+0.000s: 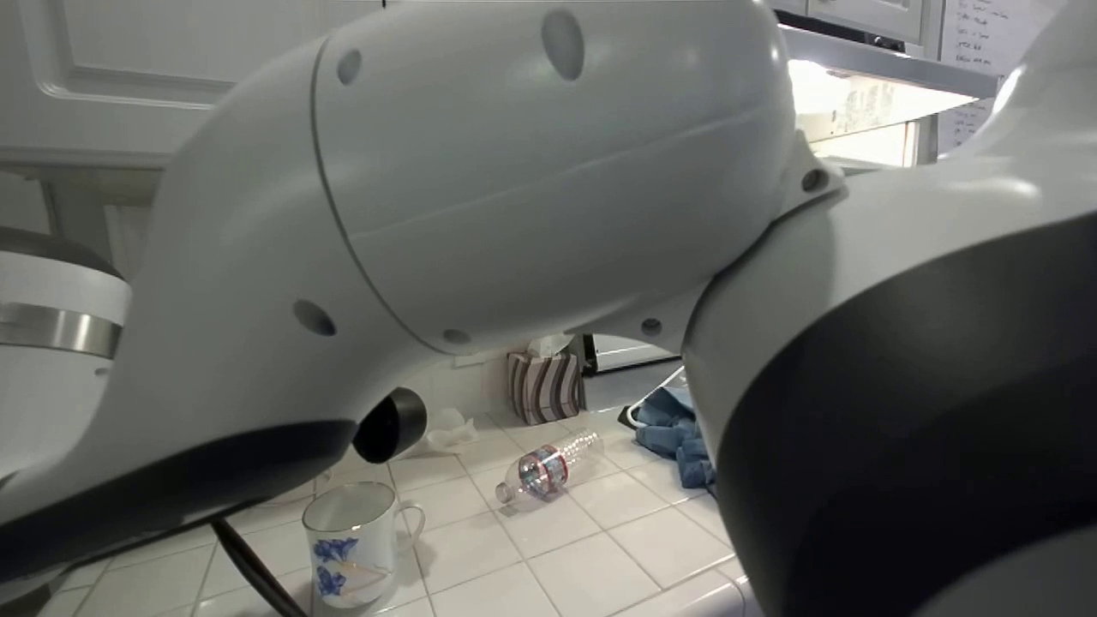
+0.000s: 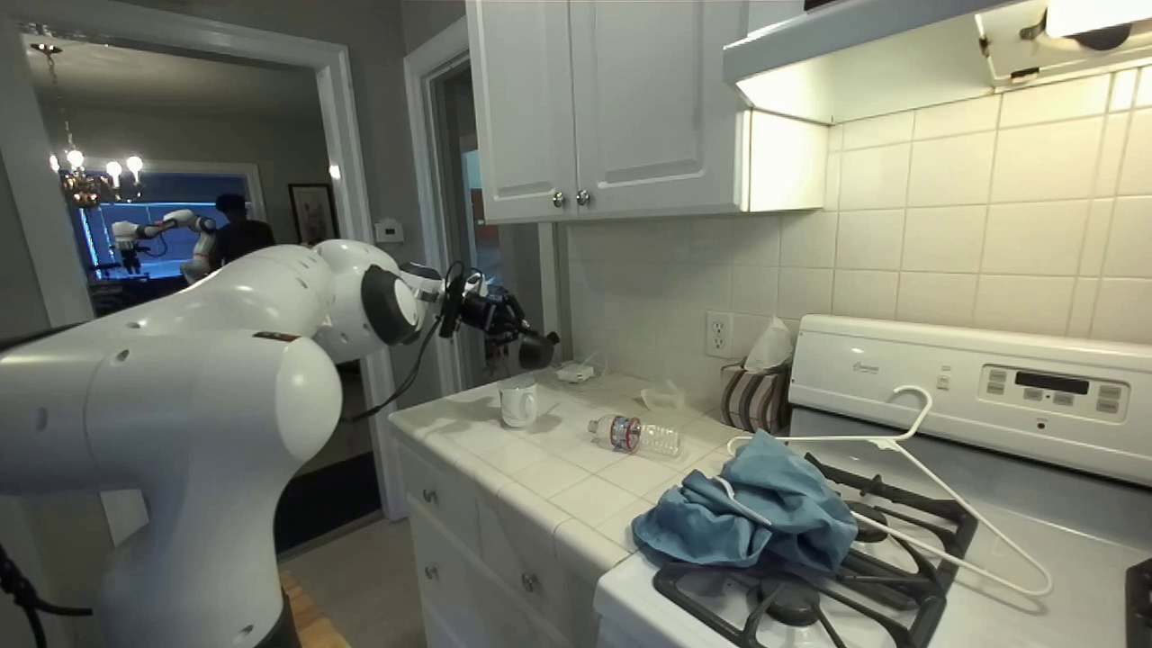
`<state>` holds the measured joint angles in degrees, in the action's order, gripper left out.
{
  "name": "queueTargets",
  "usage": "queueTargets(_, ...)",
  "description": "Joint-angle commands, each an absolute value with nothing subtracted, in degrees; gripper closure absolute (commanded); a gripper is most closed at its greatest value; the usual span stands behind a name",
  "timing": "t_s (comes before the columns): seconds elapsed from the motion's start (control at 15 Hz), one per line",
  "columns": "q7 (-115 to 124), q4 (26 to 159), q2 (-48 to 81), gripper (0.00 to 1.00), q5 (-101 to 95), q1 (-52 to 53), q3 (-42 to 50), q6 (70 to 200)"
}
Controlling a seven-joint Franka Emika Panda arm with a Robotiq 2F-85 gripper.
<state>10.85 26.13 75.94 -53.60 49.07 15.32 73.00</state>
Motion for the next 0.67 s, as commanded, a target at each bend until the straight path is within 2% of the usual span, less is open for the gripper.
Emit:
queueTargets(0.0, 9.63, 25.12, 76.9, 0.99, -55.15, 50.13, 16.33, 72.09)
queueTargets(0.6, 10.29, 25.22, 77.49, 0.99, -55.51, 51.45, 17.51, 70.29)
